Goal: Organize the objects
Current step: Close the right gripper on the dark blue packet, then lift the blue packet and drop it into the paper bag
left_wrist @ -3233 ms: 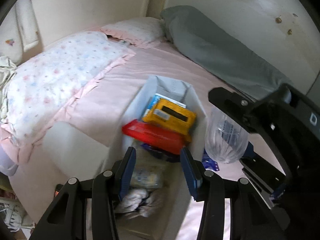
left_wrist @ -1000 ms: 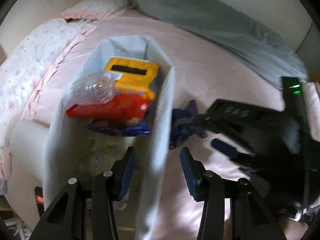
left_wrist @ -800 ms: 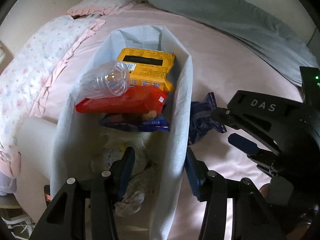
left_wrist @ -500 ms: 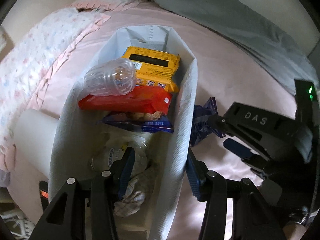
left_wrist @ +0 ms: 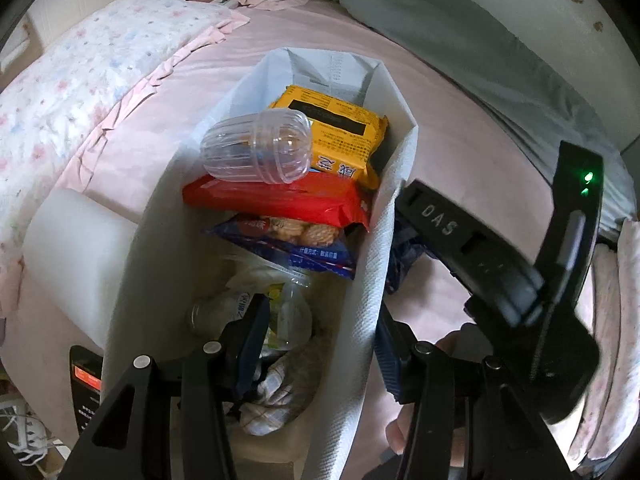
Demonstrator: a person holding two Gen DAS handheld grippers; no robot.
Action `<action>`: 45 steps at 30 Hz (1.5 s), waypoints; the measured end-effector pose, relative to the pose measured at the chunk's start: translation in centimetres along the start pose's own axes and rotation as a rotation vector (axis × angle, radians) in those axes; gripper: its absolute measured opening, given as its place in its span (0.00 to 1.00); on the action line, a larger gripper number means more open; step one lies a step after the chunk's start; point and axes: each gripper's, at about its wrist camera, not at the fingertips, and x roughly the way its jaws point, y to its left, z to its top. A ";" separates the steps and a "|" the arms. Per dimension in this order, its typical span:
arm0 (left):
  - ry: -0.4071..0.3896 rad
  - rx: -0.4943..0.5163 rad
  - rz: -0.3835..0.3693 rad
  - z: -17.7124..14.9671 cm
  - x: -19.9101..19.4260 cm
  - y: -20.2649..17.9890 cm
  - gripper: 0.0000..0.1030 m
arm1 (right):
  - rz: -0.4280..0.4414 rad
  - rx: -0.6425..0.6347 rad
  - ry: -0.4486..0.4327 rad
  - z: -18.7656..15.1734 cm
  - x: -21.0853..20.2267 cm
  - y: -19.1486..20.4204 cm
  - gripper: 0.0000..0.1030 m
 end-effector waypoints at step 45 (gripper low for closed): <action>-0.179 0.012 -0.108 1.0 -4.0 -0.1 0.47 | 0.191 0.136 -0.095 1.5 -10.8 -2.1 0.31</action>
